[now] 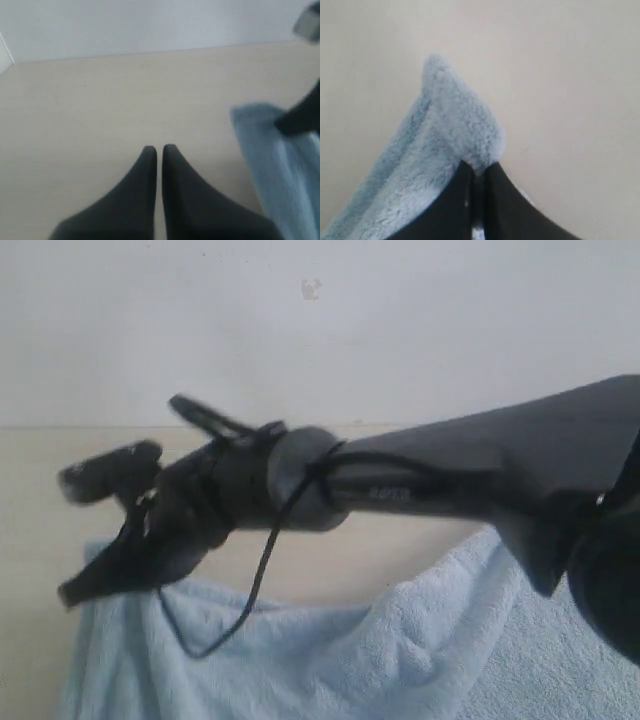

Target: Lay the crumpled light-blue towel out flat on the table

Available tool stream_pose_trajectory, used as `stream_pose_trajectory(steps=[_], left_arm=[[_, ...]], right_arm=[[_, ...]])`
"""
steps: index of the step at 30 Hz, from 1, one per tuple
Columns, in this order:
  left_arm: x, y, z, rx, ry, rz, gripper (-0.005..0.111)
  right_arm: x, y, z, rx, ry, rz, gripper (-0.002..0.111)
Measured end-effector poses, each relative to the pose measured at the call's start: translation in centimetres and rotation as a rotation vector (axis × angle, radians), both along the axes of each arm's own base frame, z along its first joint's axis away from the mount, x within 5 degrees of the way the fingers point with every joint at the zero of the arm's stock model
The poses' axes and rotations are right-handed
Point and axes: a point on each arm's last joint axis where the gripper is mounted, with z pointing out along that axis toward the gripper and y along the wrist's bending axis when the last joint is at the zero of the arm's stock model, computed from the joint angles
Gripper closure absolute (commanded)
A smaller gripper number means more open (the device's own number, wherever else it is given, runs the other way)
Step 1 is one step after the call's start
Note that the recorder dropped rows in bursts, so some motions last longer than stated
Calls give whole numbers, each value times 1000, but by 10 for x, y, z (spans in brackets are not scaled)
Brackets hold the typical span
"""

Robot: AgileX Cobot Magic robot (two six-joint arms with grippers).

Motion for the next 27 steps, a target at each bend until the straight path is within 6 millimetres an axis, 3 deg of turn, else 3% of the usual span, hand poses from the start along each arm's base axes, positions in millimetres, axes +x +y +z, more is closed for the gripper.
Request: stream_pose_trajectory(steps=[1,3,4,6,9,14,17,22,24,26,27], left_arm=[[0,0,0,0,0,0,103],[0,0,0,0,0,0,103],[0,0,0,0,0,0,103],[0,0,0,0,0,0,103],[0,0,0,0,0,0,103],[0,0,0,0,0,0,103],[0,0,0,0,0,0,103],[0,0,0,0,0,0,103],[0,0,0,0,0,0,103],[0,0,0,0,0,0,103],[0,0,0,0,0,0,103]], right_arm=[[28,-10,16,74,-29,-69,108],[63,-24,46,170,-111,-118,108],[75,-24,60,216,-164,-119,108],[87,-15,70,278,-233,-112,108],[103,-1,49,293,-300,-94,98],[122,3,1,279,-331,-106,55],[136,-8,-10,287,-306,-158,49],[143,-26,2,265,-189,-225,54],[132,-27,14,207,-111,-203,75],[114,-23,26,120,-43,-133,107],[101,-19,31,62,-12,-74,107]])
